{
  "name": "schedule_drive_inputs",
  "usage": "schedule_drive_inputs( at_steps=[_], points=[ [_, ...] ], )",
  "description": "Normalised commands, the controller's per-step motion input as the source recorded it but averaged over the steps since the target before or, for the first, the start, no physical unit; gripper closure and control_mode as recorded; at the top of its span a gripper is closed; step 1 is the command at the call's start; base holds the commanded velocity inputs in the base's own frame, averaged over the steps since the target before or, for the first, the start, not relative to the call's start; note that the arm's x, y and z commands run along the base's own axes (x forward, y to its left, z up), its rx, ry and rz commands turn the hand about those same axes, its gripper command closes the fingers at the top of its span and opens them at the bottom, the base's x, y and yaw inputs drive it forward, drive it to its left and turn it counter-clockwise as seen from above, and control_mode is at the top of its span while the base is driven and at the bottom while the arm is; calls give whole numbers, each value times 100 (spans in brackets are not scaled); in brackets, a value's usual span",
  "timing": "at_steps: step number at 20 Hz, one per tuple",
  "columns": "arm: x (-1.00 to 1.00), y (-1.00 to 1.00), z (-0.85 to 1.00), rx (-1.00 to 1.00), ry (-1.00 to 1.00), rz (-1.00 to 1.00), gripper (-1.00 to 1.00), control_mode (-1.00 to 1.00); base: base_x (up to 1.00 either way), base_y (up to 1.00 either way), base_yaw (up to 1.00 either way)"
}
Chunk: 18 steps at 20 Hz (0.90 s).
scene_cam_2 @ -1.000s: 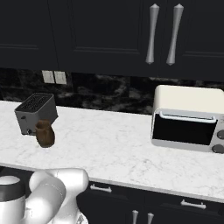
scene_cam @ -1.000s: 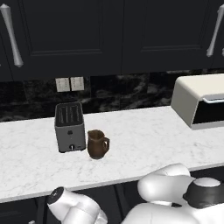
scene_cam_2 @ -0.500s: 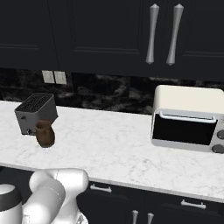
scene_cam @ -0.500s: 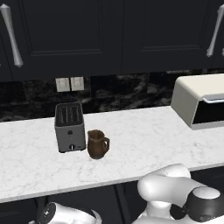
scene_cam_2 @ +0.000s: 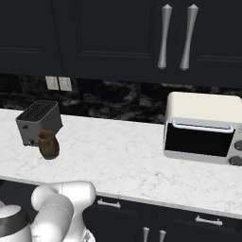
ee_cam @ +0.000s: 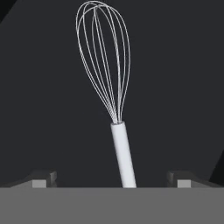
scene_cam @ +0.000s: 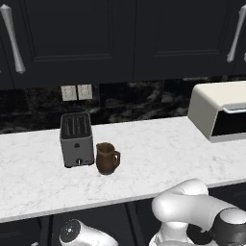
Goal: Pick the whisk from the drawer and place it on the counter.
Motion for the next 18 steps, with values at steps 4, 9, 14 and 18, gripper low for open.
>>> schedule_drive_inputs(
  at_steps=[4, 9, 14, 18],
  points=[
    [0, -2, -21, 3, 0, 7, -100, -100, 0, 0, 0],
    [-3, -20, 0, 2, 0, 0, -100, -100, 0, 0, 0],
    [0, -9, -6, 0, 0, 0, -100, -100, 0, 0, 0],
    [0, 0, -23, 0, 0, 0, -100, -100, 0, 0, 0]
  ],
)
